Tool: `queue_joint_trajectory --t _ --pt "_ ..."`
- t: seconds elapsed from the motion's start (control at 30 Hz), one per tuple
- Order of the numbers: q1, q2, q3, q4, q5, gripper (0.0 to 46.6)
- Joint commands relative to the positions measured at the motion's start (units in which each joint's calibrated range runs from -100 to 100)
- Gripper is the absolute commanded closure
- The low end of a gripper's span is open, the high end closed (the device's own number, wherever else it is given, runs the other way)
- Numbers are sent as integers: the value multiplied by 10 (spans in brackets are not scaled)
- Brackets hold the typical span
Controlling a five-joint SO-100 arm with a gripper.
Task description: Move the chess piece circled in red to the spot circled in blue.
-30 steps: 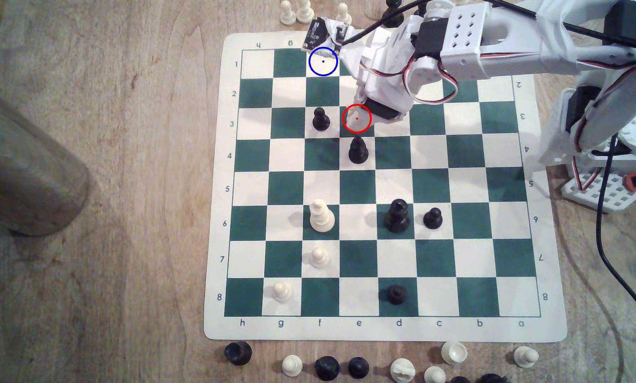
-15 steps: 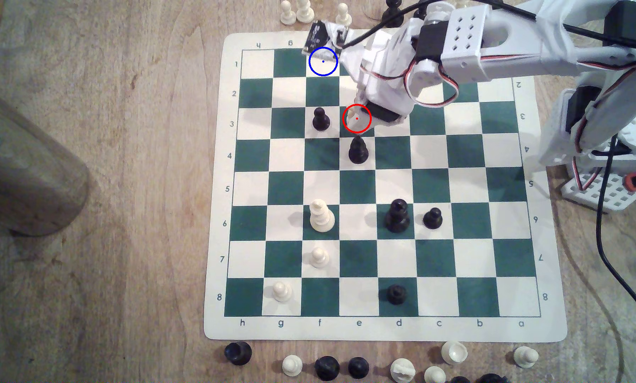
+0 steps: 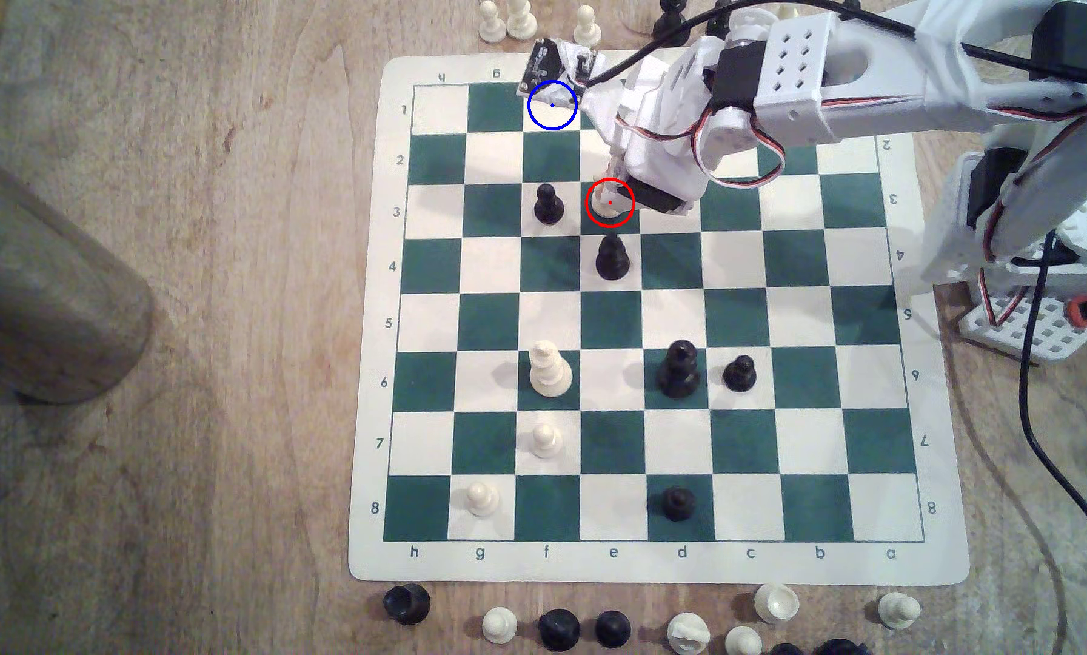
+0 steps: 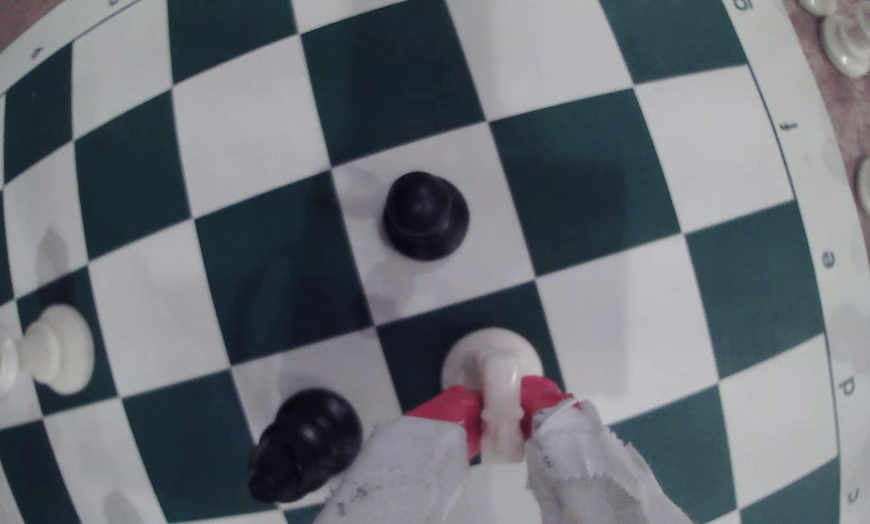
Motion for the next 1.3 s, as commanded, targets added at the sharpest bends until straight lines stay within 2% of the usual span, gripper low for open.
queue_joint_trajectory --t 0.0,0.27,0.4,0.57,1.27 --pt "2 -31 -2 -2 -1 463" --pt "11 -87 -59 97 -2 463" --pt "33 -103 -173 204 -1 463" --pt "45 -98 -250 249 2 463" --pt "101 157 -412 151 10 462"
